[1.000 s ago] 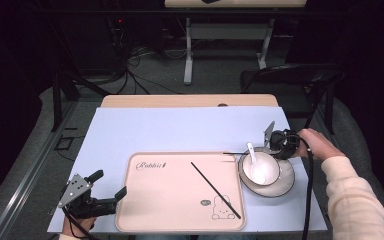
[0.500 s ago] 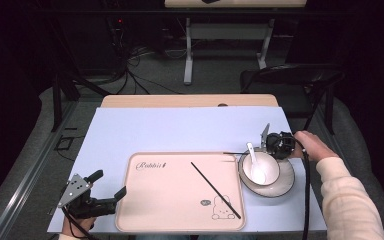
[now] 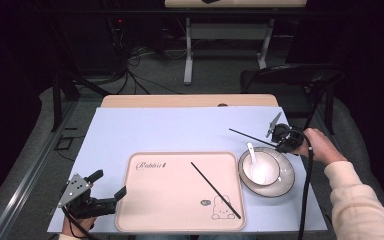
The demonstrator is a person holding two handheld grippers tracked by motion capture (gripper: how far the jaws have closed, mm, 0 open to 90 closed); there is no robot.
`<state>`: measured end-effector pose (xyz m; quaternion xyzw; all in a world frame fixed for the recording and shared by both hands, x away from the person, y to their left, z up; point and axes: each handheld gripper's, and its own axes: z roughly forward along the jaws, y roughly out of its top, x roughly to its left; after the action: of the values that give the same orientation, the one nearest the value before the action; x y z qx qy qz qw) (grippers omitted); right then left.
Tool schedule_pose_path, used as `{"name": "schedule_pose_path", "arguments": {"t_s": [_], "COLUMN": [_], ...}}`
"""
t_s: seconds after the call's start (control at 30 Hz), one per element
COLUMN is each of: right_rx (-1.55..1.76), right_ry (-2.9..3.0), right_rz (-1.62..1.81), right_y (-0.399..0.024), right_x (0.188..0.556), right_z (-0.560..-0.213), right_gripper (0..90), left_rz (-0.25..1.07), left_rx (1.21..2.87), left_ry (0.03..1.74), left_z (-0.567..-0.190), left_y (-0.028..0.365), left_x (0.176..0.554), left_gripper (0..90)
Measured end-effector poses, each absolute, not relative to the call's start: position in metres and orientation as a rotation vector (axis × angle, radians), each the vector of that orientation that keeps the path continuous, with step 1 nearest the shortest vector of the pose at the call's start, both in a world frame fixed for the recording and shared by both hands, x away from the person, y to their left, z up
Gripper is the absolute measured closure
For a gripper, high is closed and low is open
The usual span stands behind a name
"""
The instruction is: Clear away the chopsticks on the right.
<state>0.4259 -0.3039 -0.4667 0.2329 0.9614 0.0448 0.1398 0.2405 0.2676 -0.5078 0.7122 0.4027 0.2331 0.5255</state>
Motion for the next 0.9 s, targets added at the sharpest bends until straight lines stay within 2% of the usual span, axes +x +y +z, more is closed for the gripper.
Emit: {"name": "schedule_pose_path", "arguments": {"t_s": [0.5,0.67,0.9], "right_rx": [1.016,1.159,1.163], "right_ry": [2.651,2.625,2.653], "right_rz": [0.181,0.210,0.234], "right_y": [-0.272,-0.250,-0.216], "right_x": [0.397,0.383,0.368], "right_z": [-0.409,-0.405,-0.403], "right_gripper": [84.9,85.0,85.0], "left_rz": [0.553,0.551,0.547], "left_rx": [1.706,1.709,1.712], "left_ry": [0.966,0.955,0.948], "left_z": [-0.508,-0.507,-0.507], "left_y": [0.267,0.265,0.265], "left_x": [0.240,0.242,0.243], "left_gripper": [0.0,0.0,0.0]}}
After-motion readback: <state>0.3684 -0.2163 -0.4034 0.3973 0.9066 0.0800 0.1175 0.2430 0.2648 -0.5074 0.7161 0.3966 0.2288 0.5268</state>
